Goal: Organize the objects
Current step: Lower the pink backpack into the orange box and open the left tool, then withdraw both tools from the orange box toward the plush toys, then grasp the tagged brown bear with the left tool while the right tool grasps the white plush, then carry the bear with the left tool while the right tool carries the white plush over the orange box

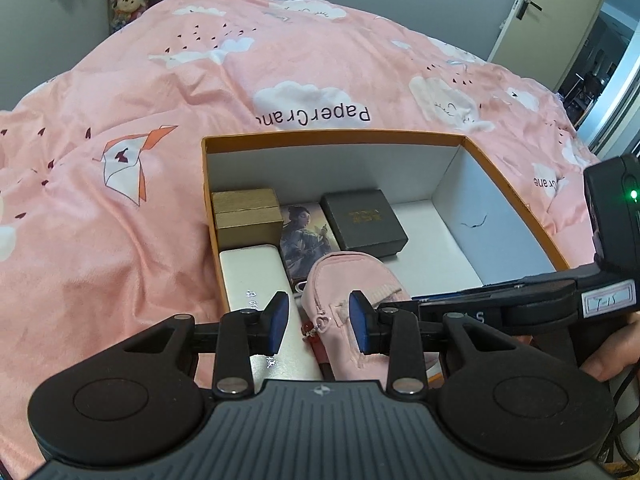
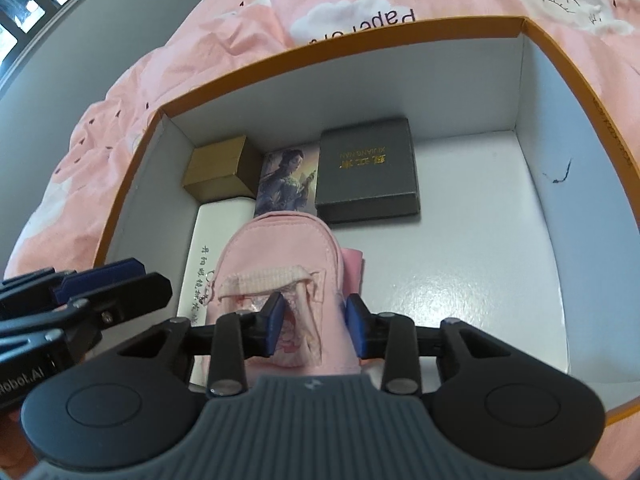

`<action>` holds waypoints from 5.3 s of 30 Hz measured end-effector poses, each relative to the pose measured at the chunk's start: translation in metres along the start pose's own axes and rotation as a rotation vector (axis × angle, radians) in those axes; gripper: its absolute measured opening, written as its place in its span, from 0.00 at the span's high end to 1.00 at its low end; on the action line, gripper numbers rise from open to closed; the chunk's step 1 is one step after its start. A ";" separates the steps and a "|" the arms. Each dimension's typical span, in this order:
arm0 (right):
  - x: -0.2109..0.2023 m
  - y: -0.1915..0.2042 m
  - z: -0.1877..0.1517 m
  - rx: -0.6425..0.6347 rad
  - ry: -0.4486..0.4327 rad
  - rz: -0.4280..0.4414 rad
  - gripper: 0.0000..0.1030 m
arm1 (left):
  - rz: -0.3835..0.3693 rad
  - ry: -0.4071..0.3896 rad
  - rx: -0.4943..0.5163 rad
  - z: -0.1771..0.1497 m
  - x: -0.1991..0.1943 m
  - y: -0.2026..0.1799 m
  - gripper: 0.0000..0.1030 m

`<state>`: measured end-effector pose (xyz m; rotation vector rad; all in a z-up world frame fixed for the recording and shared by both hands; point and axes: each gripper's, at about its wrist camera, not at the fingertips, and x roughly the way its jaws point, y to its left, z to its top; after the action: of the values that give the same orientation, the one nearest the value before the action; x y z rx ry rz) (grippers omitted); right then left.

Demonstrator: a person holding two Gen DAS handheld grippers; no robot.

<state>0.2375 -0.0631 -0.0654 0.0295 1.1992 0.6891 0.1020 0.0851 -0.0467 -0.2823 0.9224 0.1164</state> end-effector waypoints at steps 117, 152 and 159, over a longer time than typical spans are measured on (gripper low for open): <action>-0.196 -0.023 -0.107 0.156 -0.380 0.146 0.43 | -0.207 -0.239 0.171 -0.041 -0.114 -0.088 0.46; -0.075 -0.076 0.014 0.160 -0.005 -0.141 0.42 | -0.316 0.171 -0.210 0.024 0.084 -0.042 0.44; -0.073 -0.068 0.017 0.102 0.007 -0.144 0.40 | -0.271 0.142 -0.155 0.018 0.086 -0.047 0.40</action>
<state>0.2706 -0.1481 -0.0227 0.0260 1.2295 0.5022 0.1779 0.0432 -0.0962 -0.5618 1.0083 -0.0834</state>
